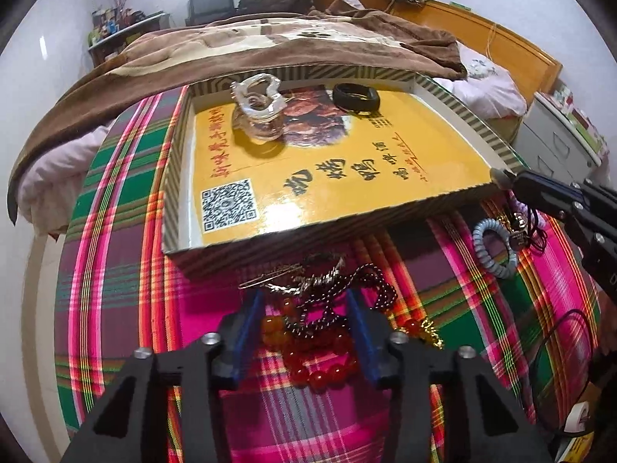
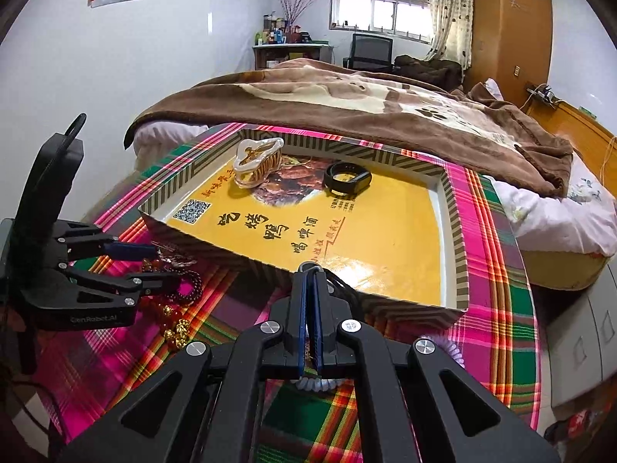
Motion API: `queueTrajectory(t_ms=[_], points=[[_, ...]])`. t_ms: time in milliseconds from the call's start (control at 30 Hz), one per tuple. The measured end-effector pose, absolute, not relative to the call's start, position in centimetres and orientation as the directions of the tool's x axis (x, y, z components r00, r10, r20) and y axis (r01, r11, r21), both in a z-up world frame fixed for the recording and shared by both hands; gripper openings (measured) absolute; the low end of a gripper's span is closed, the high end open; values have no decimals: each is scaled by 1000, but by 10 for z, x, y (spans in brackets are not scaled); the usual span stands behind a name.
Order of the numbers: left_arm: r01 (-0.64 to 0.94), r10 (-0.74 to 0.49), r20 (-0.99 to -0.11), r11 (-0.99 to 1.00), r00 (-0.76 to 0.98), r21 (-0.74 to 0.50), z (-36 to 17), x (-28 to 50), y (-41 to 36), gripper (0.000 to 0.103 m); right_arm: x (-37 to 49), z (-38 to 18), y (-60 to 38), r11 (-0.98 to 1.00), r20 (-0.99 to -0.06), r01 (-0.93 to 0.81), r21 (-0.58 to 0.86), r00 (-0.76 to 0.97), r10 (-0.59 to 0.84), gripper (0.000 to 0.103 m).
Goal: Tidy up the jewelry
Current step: 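Grasp the dark bead bracelet with the left tool while the right tool grips the black cord item, then carry the bead bracelet with the left tool while the right tool carries the cord item to the tray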
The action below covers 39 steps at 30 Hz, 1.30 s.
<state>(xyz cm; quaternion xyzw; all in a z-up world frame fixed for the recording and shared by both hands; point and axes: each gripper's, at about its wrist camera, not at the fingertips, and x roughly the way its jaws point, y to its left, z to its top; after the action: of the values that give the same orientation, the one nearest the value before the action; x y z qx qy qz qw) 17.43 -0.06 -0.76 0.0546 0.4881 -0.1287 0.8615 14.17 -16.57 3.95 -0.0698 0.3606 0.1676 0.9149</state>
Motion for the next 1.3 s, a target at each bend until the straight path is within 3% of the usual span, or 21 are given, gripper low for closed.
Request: queueTrajectory(t_ms=[233,600,1300], points=[[320,-152,-861,947,485,13,-6,164,-10,22,140,42,-173,940,-676,-341,12,690,259,3],[273,-238,-805,957,543,-99,22,155,11,12,134,50,-181,945,-654,-325,35,708,268,3],[253,-274,-742,956,612,-145,65,141,29,12,118,83,-189,948,-607,-317,35,746,272,3]])
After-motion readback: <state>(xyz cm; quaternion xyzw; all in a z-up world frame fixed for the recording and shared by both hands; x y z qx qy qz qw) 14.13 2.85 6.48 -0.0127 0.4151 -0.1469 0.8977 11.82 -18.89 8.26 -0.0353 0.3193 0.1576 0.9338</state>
